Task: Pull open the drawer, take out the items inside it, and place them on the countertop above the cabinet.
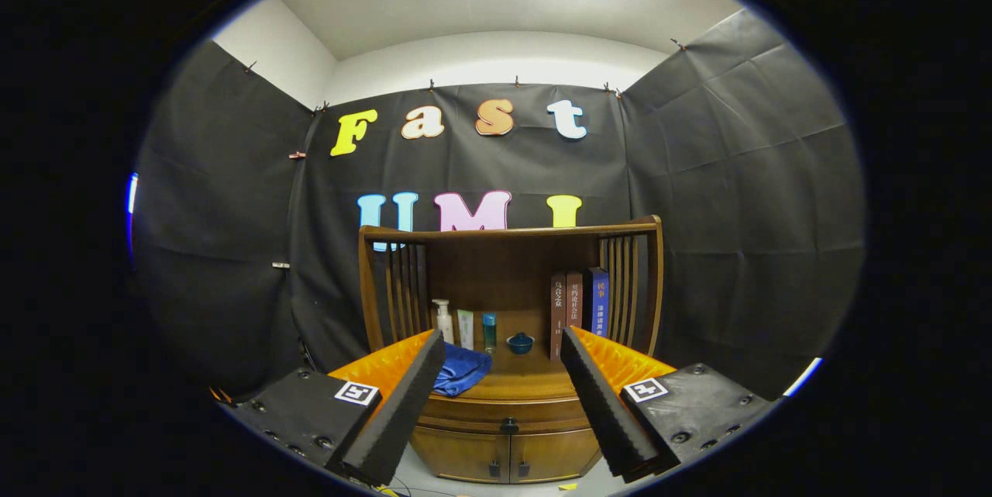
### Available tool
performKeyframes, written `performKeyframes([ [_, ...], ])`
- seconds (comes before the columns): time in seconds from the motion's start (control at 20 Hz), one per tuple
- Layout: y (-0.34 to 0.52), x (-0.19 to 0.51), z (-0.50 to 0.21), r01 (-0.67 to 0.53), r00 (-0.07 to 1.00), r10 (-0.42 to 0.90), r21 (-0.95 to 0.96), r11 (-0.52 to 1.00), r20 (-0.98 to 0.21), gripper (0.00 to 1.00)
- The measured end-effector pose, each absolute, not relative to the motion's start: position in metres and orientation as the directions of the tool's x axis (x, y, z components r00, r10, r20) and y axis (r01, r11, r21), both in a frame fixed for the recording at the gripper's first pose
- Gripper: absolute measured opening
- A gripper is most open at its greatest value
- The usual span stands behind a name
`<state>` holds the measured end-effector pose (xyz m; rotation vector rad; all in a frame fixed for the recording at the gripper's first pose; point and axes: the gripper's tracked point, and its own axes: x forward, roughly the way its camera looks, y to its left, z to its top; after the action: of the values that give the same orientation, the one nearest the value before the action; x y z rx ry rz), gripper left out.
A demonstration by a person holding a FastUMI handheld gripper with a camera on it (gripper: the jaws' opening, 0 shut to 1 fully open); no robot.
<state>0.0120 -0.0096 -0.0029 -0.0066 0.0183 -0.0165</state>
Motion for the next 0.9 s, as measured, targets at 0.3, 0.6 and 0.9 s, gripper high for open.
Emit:
performKeyframes([
  [0.3, -0.013, 0.018, -0.004, 0.015, 1.0, -0.015, -0.006, 1.0, -0.018, 0.99],
  [0.6, -0.013, 0.034, -0.028, 0.012, 0.998, -0.012, -0.002, 1.0, -0.061, 0.99],
  [0.9, -0.018, 0.056, -0.066, 0.014, 0.995, -0.015, -0.008, 1.0, -0.102, 0.99],
])
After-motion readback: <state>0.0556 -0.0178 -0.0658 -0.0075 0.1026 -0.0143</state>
